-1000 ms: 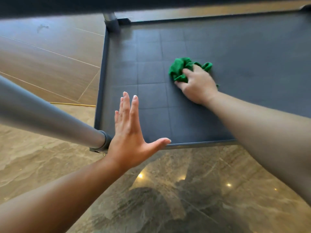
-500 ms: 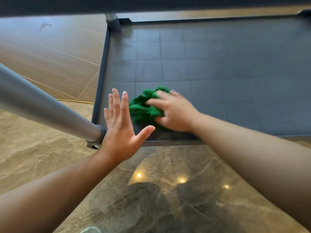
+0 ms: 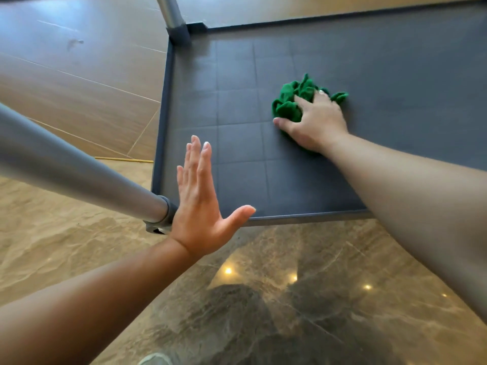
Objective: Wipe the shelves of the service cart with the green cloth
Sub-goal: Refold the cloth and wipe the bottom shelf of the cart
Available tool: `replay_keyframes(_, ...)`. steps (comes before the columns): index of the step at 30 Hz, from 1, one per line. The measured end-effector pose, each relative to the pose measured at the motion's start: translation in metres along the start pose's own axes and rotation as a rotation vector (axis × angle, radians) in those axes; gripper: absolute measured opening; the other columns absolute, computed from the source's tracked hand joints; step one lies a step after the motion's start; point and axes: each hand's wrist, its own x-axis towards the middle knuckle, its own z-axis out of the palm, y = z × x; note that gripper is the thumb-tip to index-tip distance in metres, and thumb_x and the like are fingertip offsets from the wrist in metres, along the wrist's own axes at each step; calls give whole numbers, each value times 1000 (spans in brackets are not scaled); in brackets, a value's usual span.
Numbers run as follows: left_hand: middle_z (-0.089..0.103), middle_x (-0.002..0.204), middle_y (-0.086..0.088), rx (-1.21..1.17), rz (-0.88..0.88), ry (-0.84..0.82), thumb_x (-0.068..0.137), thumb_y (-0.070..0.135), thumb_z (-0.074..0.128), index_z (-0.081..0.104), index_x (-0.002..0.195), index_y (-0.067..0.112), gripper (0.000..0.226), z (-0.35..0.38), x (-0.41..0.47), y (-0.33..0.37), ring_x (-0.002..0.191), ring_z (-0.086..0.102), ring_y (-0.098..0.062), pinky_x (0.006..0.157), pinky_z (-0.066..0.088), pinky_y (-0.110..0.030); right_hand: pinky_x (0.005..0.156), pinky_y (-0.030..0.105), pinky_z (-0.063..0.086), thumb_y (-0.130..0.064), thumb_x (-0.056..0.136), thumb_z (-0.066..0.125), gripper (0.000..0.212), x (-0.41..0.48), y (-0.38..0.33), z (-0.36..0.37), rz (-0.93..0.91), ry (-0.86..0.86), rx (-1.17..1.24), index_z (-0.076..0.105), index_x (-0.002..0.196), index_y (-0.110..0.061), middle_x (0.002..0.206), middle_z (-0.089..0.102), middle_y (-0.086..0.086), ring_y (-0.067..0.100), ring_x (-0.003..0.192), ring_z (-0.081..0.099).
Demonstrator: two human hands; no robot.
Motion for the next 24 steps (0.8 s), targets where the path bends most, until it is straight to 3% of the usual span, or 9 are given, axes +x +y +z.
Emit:
replay_keyframes(6,1,165,-22,38,54,25,86,84,31,7,155,1,111,-2,-2,-1,154,-2,-34,121,2,-61,121,39,16,-59,95,49,61,-39,-98,28,-474,-150,17,42,150,-33,164,25,9,24,152,18)
replay_keyframes(11,5,163,-26,99,71,31,87,82,31,14,154,-4,110,-5,-3,-1,153,2,-38,120,8,-63,122,43,14,-43,97,48,64,-79,-124,45,-749,-244,19,32,156,-24,165,22,0,17,152,15)
replay_keyframes(20,5,163,-28,128,55,80,87,82,28,15,154,-3,109,-7,-3,0,153,2,-40,120,7,-64,117,46,30,-45,89,62,51,-99,-93,49,-942,-272,93,57,137,-30,152,45,-2,19,146,32)
replay_keyframes(24,-1,165,-22,136,27,8,85,85,29,10,156,5,110,-6,-2,-1,154,-4,-34,122,2,-58,122,47,15,-56,87,59,58,-98,-67,41,-928,-242,8,54,139,-33,155,41,-2,20,149,26)
